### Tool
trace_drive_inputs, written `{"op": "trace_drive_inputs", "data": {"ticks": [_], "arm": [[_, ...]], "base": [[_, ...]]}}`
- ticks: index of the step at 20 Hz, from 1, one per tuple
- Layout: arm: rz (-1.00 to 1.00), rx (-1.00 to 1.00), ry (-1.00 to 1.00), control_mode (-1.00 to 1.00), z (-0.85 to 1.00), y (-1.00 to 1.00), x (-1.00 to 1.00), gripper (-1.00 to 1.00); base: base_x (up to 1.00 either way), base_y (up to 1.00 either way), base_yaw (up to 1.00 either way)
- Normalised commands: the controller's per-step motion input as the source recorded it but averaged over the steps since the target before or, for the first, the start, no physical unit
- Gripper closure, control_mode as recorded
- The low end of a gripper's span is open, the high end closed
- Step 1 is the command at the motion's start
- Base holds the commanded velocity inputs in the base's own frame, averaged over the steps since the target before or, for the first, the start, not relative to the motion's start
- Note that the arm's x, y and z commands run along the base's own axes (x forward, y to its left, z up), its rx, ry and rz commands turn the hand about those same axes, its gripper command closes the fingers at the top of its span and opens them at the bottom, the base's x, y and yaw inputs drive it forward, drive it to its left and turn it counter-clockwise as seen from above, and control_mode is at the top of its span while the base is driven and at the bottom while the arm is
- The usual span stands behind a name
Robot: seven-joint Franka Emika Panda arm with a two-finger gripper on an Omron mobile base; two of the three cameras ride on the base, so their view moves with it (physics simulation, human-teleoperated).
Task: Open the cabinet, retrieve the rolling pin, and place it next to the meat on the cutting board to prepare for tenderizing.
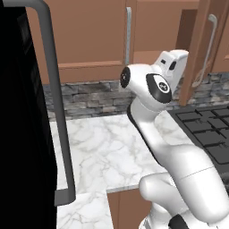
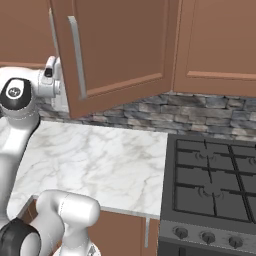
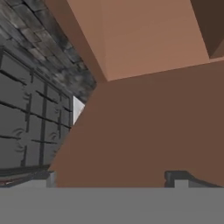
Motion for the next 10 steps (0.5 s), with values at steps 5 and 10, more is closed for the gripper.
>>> {"op": "trace_drive_inputs", "data": {"ticks": [5, 10], "arm": [[0.0, 0.0, 0.0, -1.0, -0.03, -0.72, -0.34, -1.0], [0.0, 0.0, 0.0, -1.0, 0.0, -0.78, -0.27, -1.0]], "base": [[0.0, 0.0, 0.0], [0.0, 0.0, 0.0]]}}
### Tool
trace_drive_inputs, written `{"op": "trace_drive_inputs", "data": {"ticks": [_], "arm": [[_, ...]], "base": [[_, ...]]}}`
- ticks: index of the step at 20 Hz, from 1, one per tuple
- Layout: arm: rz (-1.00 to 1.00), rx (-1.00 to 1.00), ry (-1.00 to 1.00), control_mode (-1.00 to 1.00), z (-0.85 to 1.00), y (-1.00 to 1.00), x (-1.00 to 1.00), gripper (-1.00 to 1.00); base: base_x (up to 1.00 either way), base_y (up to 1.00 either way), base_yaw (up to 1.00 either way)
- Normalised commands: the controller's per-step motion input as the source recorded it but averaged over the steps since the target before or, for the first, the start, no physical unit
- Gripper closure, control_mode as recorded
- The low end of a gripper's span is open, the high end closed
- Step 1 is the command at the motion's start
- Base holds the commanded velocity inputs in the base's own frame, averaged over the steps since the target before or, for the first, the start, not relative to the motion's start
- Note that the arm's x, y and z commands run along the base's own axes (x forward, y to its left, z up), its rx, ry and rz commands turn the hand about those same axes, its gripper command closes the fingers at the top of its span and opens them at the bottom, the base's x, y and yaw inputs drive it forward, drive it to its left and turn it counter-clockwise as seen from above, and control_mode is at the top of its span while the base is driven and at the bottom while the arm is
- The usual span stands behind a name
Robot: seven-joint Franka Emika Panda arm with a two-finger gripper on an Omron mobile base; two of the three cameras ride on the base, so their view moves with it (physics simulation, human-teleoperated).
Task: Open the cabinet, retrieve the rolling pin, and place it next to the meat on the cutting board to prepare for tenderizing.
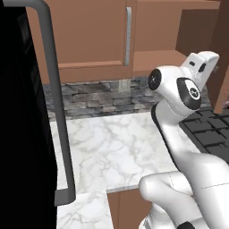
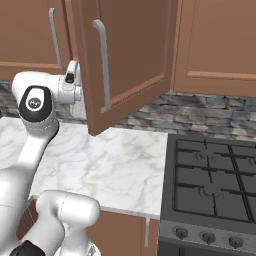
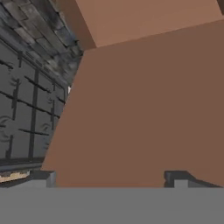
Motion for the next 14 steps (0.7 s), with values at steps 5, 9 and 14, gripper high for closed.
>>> {"op": "trace_drive_inputs", "data": {"ticks": [5, 9, 14], "arm": [[0.0, 0.01, 0.0, -1.0, 0.0, -0.83, -0.17, -1.0], [0.0, 0.0, 0.0, -1.0, 0.0, -0.81, -0.01, -1.0], [0.0, 0.0, 0.0, -1.0, 0.0, -0.72, 0.0, -1.0]], "base": [[0.0, 0.0, 0.0], [0.0, 0.0, 0.0], [0.0, 0.0, 0.0]]}}
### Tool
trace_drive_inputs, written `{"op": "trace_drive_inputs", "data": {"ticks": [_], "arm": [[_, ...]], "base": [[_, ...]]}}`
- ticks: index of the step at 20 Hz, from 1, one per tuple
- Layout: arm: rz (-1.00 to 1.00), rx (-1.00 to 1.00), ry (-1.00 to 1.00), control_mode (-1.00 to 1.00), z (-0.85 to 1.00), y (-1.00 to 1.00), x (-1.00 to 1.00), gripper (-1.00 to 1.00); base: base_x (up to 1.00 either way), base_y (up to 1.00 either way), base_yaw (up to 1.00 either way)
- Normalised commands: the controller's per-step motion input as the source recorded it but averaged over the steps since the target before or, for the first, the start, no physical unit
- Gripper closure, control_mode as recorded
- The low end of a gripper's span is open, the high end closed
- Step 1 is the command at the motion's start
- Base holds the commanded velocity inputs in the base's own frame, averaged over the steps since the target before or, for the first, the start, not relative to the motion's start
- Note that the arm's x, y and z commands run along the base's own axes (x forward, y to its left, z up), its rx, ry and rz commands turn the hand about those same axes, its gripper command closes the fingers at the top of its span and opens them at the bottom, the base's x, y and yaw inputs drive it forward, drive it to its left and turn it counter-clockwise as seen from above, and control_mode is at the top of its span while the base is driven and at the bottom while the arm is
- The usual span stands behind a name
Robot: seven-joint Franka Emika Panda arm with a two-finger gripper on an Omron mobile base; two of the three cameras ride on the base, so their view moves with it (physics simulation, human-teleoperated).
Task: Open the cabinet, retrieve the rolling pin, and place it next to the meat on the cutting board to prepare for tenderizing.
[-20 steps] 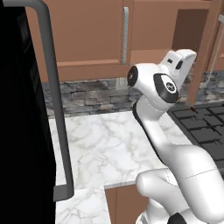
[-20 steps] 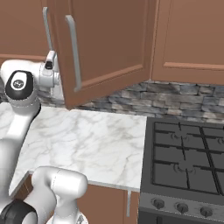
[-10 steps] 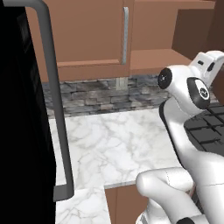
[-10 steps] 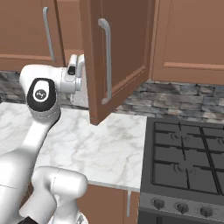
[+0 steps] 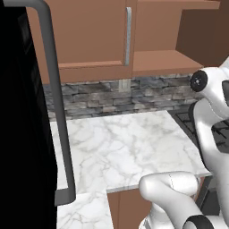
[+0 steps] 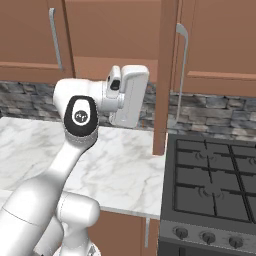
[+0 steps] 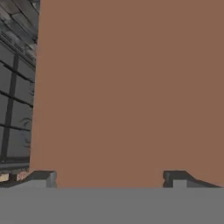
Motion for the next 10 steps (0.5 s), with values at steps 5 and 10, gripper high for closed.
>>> {"op": "trace_drive_inputs", "data": {"ticks": [5, 10], "arm": [[0.0, 0.0, 0.0, -1.0, 0.0, -0.37, -0.03, -1.0], [0.0, 0.01, -0.01, -1.0, 0.0, 0.0, -0.22, -1.0]], "base": [[0.0, 0.0, 0.0], [0.0, 0.0, 0.0]]}}
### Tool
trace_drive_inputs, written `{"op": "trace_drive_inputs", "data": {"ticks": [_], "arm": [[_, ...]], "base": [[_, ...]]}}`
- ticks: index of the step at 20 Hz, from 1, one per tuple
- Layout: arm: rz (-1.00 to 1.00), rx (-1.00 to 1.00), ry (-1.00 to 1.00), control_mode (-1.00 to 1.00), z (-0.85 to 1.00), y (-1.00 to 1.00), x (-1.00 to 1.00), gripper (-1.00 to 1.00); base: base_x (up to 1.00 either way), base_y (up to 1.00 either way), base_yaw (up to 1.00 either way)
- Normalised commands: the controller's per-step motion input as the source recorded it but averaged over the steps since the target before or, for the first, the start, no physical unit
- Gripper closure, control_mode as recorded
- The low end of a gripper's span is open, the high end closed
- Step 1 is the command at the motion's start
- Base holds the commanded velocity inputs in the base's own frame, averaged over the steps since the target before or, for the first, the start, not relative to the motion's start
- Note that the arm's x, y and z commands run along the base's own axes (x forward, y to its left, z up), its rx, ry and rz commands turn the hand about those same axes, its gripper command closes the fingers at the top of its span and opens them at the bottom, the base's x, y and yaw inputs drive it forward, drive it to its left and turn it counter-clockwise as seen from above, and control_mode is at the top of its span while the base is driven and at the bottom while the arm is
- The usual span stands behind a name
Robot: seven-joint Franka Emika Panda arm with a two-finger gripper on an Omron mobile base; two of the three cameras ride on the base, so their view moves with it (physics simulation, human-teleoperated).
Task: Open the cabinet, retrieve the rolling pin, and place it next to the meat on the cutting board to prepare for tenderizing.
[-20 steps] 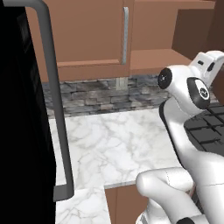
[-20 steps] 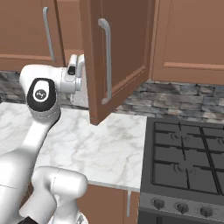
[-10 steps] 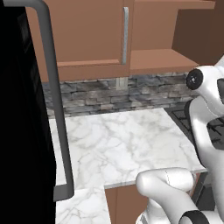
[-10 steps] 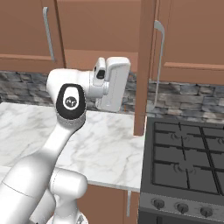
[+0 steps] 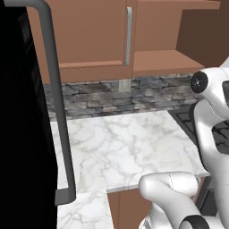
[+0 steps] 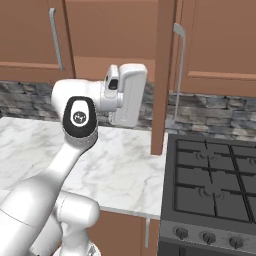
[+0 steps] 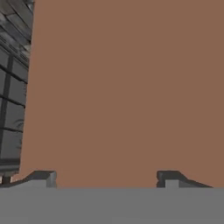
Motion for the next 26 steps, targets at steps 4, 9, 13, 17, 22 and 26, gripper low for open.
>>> {"op": "trace_drive_inputs", "data": {"ticks": [4, 9, 13, 17, 22, 26], "arm": [[0.0, 0.03, -0.03, -1.0, 0.0, 0.26, -0.22, -1.0], [0.0, 0.02, -0.06, -1.0, 0.0, 0.64, -0.21, -1.0], [0.0, 0.03, -0.07, -1.0, 0.0, 0.82, -0.15, -1.0], [0.01, 0.03, -0.08, -1.0, 0.0, 0.88, -0.09, -1.0], [0.03, 0.05, -0.11, -1.0, 0.0, 0.91, -0.04, -1.0], [0.04, 0.07, -0.16, -1.0, 0.0, 0.86, -0.04, -1.0]], "base": [[0.0, 0.0, 0.0], [0.0, 0.0, 0.0], [0.0, 0.0, 0.0], [0.0, 0.0, 0.0], [0.0, 0.0, 0.0], [0.0, 0.0, 0.0]]}}
